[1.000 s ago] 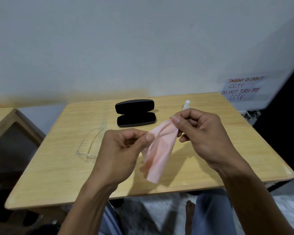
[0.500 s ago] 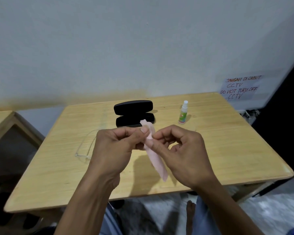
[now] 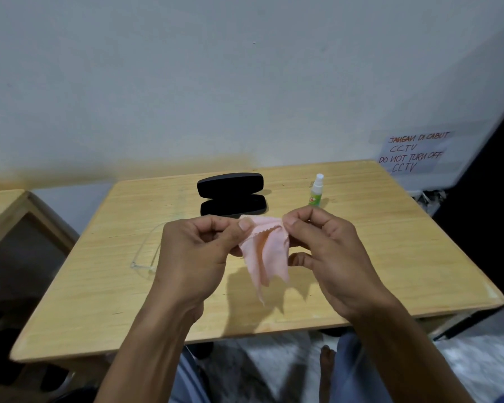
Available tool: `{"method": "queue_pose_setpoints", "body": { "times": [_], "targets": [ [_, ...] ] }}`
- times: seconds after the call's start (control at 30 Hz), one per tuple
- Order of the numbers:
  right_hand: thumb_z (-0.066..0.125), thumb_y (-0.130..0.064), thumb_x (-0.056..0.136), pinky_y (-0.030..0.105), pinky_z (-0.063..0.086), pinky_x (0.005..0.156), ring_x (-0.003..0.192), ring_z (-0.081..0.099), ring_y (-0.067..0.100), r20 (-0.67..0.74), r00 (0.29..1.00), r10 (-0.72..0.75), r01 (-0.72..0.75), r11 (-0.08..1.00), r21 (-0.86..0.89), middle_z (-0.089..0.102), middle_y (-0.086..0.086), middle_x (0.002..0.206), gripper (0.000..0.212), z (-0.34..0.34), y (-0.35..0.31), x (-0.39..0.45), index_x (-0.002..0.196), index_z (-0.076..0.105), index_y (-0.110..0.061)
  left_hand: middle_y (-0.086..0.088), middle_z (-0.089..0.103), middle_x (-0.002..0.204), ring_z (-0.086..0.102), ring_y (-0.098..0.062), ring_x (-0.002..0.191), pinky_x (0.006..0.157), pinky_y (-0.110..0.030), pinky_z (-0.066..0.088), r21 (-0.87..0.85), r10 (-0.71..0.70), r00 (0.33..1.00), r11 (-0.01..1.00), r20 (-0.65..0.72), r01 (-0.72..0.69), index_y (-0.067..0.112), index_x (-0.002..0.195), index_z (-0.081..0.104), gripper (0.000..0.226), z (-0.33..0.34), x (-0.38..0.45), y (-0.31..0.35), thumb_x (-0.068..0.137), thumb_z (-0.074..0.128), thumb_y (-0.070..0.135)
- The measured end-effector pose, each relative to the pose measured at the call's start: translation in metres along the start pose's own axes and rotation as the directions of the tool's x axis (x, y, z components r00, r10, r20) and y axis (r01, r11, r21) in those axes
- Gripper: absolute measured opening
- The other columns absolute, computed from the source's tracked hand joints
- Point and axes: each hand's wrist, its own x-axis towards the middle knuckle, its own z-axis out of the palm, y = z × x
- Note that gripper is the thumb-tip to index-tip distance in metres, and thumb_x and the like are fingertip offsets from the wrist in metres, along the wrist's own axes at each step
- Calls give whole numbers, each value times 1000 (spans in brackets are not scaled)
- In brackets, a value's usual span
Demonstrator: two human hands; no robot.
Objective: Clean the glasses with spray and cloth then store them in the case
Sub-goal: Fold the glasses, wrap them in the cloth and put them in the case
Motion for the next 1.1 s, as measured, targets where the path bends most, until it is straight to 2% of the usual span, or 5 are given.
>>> {"method": "queue_pose_setpoints", "body": {
  "times": [0.17,0.4,0.67,0.9,1.1],
  "targets": [
    [55,-24,101,35,53,66,77,73,22,-2,995,95,-94,986,141,73,9,75,14,-13,-8,6,90,58,-16,-10,66,59,54,-13,51,57,-19,49,42,17,1000,999,-22,-16,-1,71,74,18,-11,4,-3,80,76,14],
    [85,-24,77,22,54,70,77,67,9,157,987,-37,70,975,-213,73,-3,81,24,9,20,-5,94,71,-13,-7,68,59,55,-11,52,56,-16,50,45,17,1000,999,14,-18,4,69,75,17,-2,1,-4,80,76,17],
    [76,-30,78,29,55,68,76,67,15,218,975,-47,74,990,-118,74,4,80,16,-1,22,2,86,75,-16,-29,68,70,56,-20,57,65,-29,48,24,13,999,1000,42,-14,3,74,77,15,-14,1,-1,76,76,18],
    [78,-21,83,28,54,68,77,70,17,269,963,-33,73,987,-140,77,6,85,28,1,17,3,109,71,-19,-9,66,62,51,-11,56,56,-17,45,-9,33,989,999,141,-32,4,72,76,18,-11,-2,-1,75,73,22],
    [77,-19,86,26,52,64,74,64,11,166,976,-140,177,954,-241,75,2,81,2,-1,15,7,87,79,-21,-6,69,61,52,-8,54,55,-17,45,19,51,984,998,170,-55,3,74,77,19,-18,-1,4,74,72,22]
  ]
}}
